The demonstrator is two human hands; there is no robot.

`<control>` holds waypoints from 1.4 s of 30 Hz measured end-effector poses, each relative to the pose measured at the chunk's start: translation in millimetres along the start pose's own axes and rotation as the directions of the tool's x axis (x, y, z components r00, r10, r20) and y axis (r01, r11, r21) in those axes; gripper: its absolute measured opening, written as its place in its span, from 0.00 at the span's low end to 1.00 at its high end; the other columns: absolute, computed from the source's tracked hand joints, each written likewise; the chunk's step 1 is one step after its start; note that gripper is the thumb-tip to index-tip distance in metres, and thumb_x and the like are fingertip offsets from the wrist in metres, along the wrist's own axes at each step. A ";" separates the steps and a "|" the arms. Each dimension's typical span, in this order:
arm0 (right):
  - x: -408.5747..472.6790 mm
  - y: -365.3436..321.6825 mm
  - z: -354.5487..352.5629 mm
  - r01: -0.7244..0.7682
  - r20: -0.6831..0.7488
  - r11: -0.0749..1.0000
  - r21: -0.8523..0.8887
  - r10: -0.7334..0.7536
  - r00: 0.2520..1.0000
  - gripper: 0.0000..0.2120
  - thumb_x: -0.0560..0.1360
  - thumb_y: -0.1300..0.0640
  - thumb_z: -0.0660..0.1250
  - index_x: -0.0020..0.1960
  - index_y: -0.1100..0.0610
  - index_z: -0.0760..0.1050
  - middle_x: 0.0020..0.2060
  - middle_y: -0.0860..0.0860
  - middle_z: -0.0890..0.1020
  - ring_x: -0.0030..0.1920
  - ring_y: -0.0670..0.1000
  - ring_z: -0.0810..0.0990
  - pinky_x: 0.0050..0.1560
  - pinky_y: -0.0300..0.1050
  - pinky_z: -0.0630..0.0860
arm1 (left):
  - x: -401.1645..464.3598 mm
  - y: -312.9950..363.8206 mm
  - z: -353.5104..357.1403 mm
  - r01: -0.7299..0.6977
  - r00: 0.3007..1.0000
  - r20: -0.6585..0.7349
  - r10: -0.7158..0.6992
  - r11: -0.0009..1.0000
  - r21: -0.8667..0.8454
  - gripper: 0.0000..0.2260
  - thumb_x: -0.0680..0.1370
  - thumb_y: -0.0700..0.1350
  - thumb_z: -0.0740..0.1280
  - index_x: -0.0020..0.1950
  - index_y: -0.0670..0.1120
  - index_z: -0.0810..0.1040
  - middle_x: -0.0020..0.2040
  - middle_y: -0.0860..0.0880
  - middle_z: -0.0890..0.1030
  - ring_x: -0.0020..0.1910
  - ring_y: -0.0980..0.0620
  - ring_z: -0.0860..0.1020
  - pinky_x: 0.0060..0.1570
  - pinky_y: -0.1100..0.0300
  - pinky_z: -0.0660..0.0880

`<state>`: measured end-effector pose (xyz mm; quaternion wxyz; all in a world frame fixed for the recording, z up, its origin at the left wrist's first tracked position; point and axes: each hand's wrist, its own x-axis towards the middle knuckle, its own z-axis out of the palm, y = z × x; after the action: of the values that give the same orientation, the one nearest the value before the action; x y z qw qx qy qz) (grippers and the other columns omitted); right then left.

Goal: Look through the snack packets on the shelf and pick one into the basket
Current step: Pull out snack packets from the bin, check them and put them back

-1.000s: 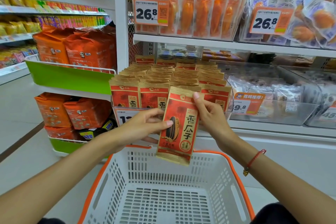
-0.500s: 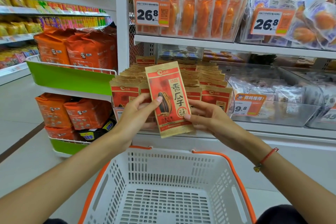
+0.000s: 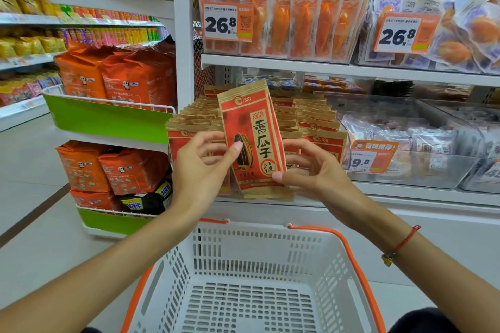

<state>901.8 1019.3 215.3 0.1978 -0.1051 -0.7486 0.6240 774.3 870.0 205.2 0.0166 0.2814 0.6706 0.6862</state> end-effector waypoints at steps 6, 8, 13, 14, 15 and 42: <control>-4.3 0.5 8.2 -0.047 0.139 0.998 -0.047 0.053 0.989 0.35 0.64 0.65 0.74 0.66 0.48 0.65 0.56 0.51 0.82 0.57 0.48 0.82 0.60 0.46 0.78 | -7.4 6.0 6.8 -0.016 0.988 0.150 0.032 0.994 -0.104 0.09 0.74 0.43 0.72 0.53 0.51 0.80 0.49 0.54 0.84 0.48 0.60 0.83 0.48 0.65 0.80; -5.2 -0.5 9.0 -0.056 0.147 0.996 -0.067 0.065 0.987 0.35 0.63 0.63 0.73 0.66 0.47 0.65 0.57 0.51 0.81 0.58 0.47 0.81 0.59 0.44 0.78 | -8.6 7.2 8.5 -0.003 0.981 0.194 0.025 0.994 -0.113 0.08 0.74 0.45 0.72 0.52 0.49 0.80 0.49 0.54 0.84 0.48 0.60 0.83 0.45 0.67 0.79; -4.7 -2.5 5.1 -0.083 0.132 0.993 -0.081 0.093 0.987 0.33 0.68 0.71 0.73 0.68 0.56 0.64 0.58 0.56 0.80 0.57 0.48 0.81 0.56 0.41 0.79 | -15.1 11.6 14.2 0.090 0.949 0.313 -0.029 0.979 -0.182 0.25 0.62 0.54 0.74 0.54 0.44 0.75 0.51 0.52 0.84 0.51 0.59 0.82 0.43 0.70 0.77; -5.5 -3.7 5.3 -0.084 0.136 0.992 -0.097 0.097 0.986 0.33 0.69 0.73 0.72 0.68 0.57 0.64 0.58 0.56 0.80 0.56 0.49 0.81 0.55 0.40 0.79 | -15.7 12.2 15.2 0.112 0.943 0.328 -0.046 0.976 -0.185 0.27 0.60 0.54 0.75 0.55 0.44 0.74 0.52 0.51 0.83 0.52 0.59 0.82 0.43 0.70 0.77; -6.4 -4.6 6.5 -0.078 0.140 0.989 -0.122 0.095 0.985 0.32 0.69 0.73 0.72 0.68 0.58 0.63 0.58 0.56 0.79 0.56 0.49 0.81 0.54 0.39 0.79 | -15.7 11.9 16.2 0.130 0.939 0.338 -0.063 0.976 -0.177 0.28 0.59 0.55 0.75 0.55 0.45 0.74 0.52 0.51 0.83 0.53 0.59 0.81 0.44 0.70 0.77; 2.6 2.0 -0.1 -0.020 -0.340 0.706 -0.708 -0.316 0.886 0.23 0.65 0.36 0.71 0.50 0.52 0.73 0.37 0.41 0.81 0.37 0.41 0.81 0.37 0.45 0.82 | 2.3 -4.0 6.4 0.060 0.930 0.362 -0.059 0.998 0.009 0.17 0.73 0.44 0.73 0.62 0.52 0.79 0.50 0.59 0.83 0.52 0.62 0.82 0.52 0.62 0.80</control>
<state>899.3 1020.8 213.7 0.3574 -0.2463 -0.8687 0.2387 773.6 877.2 201.9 0.1609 0.3823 0.6634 0.6228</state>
